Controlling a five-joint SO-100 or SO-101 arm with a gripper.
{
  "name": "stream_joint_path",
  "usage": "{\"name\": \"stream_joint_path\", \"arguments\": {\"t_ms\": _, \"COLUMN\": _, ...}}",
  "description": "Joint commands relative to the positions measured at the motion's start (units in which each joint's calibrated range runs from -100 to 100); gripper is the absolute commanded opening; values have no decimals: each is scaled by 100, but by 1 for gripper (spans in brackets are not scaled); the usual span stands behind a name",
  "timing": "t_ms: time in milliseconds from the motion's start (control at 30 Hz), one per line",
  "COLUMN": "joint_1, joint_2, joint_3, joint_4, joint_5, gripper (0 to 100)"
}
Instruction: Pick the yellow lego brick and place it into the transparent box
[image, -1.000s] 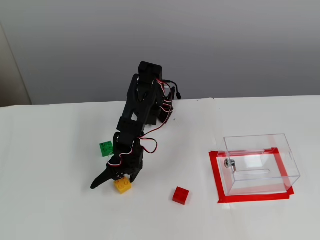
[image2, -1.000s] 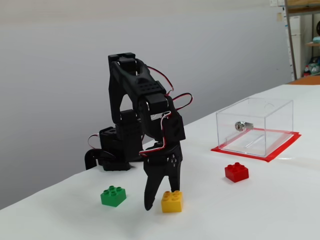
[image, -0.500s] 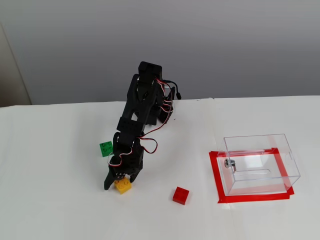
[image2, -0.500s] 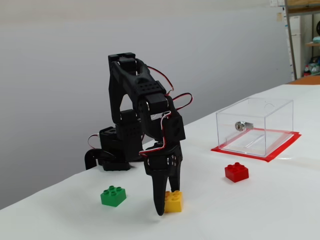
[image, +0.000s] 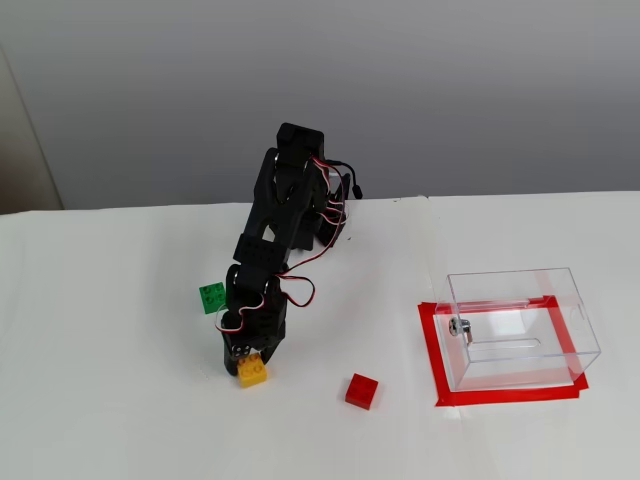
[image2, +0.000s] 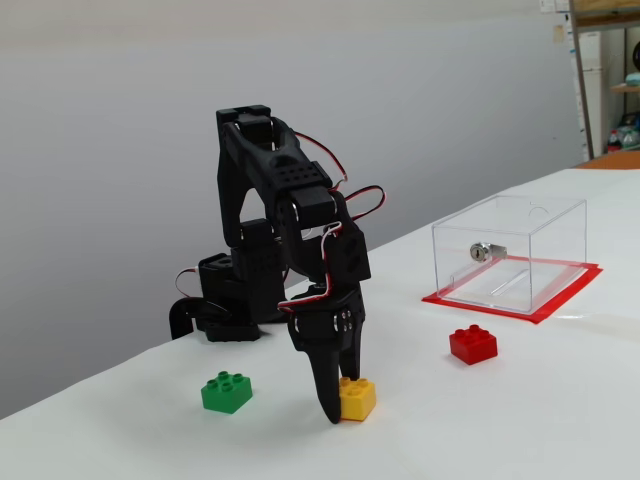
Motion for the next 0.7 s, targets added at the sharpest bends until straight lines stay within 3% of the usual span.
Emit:
{"name": "stream_joint_path", "arguments": {"t_ms": 0, "joint_1": -131, "joint_2": -252, "joint_3": -83, "joint_4": 30, "joint_5": -4, "gripper": 16}}
{"name": "stream_joint_path", "arguments": {"t_ms": 367, "joint_1": -856, "joint_2": -1346, "joint_3": -92, "joint_4": 343, "joint_5": -9, "gripper": 16}}
{"name": "stream_joint_path", "arguments": {"t_ms": 667, "joint_1": -2704, "joint_2": -3383, "joint_3": -137, "joint_4": 726, "joint_5": -9, "gripper": 16}}
